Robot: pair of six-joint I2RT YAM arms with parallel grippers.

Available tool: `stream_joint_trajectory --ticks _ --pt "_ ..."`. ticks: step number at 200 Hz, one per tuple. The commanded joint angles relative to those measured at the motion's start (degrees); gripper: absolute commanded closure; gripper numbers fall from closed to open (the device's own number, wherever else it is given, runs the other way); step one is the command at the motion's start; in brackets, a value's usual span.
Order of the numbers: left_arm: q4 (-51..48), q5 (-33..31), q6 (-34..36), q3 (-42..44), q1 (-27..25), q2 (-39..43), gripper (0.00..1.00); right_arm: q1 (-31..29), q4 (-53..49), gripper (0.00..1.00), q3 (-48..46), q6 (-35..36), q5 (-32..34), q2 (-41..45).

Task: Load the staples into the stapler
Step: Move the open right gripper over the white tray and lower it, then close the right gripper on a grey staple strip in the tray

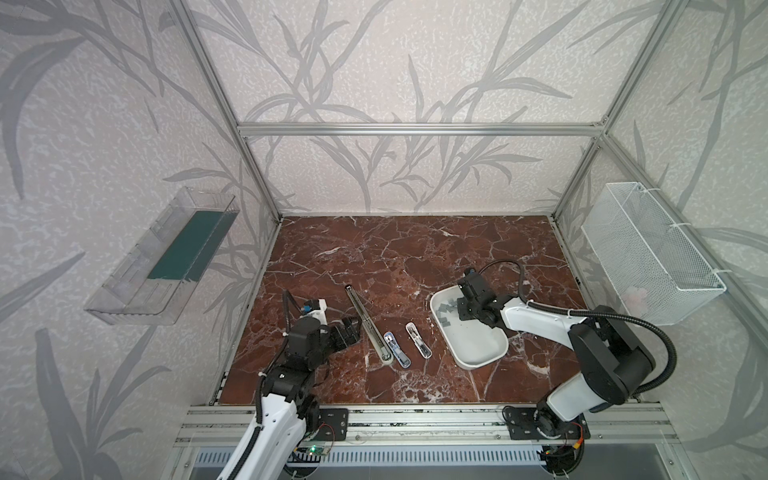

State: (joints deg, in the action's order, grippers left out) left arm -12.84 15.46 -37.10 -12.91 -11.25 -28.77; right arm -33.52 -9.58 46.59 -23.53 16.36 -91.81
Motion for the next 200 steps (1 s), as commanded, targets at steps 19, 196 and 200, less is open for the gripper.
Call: stream_joint_trajectory --ticks 19,196,200 --pt "-0.3 -0.8 0.6 -1.6 -0.2 -0.1 0.01 0.1 -4.1 0.81 1.5 -0.6 3.2 -1.4" --pt "-0.1 -0.6 0.5 -1.5 -0.2 -0.1 0.01 0.1 -3.6 0.71 1.8 -0.5 0.0 -2.9" --pt "-0.1 -0.5 0.5 -1.5 -0.2 -0.1 0.01 0.1 -3.6 0.71 1.8 -0.5 0.0 -2.9"
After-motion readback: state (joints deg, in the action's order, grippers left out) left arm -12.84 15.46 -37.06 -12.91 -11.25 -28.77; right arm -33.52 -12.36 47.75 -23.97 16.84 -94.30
